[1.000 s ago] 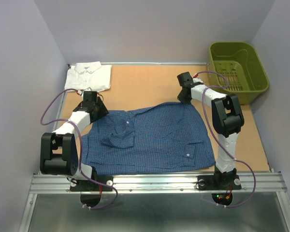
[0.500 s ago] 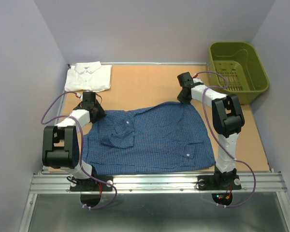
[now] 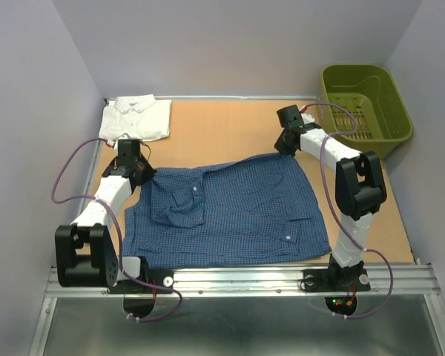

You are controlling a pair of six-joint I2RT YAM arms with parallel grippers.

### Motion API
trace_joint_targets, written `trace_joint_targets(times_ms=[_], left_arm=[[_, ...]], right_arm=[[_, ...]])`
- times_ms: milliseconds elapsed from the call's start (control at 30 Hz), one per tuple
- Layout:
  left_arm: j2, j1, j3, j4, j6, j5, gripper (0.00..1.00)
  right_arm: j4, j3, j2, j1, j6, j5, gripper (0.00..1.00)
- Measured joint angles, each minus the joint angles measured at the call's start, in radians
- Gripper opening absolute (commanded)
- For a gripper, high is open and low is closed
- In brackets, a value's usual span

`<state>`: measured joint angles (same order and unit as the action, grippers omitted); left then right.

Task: Fold and stack the long sleeve shirts
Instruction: Fold the shirt

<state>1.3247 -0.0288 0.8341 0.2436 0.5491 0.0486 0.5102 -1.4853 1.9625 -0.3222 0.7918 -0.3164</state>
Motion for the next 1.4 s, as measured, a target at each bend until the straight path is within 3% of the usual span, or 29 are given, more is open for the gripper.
trace_joint_targets(times_ms=[800, 967, 1067, 1233, 1400], left_arm=[[-0.274, 0.012, -0.076, 0.243, 0.047, -0.046, 0.00], [-0.290, 0.013, -0.117, 0.256, 0.055, -0.048, 0.03], [-0.293, 0.020, -0.141, 0.267, 0.058, -0.051, 0.14], [-0.330, 0.042, -0.148, 0.278, 0.069, -0.048, 0.24], [-0.377, 0.043, -0.146, 0.287, 0.069, -0.028, 0.25]], right_arm=[[-0.008, 0.529, -0.499, -0.004, 0.059, 0.075, 0.09], [-0.020, 0.612, -0.551, -0.006, 0.090, 0.090, 0.25], [-0.019, 0.664, -0.584, -0.006, 0.105, 0.090, 0.40], [-0.012, 0.687, -0.652, -0.006, 0.099, 0.079, 0.46], [-0.014, 0.683, -0.688, -0.006, 0.081, 0.061, 0.47]])
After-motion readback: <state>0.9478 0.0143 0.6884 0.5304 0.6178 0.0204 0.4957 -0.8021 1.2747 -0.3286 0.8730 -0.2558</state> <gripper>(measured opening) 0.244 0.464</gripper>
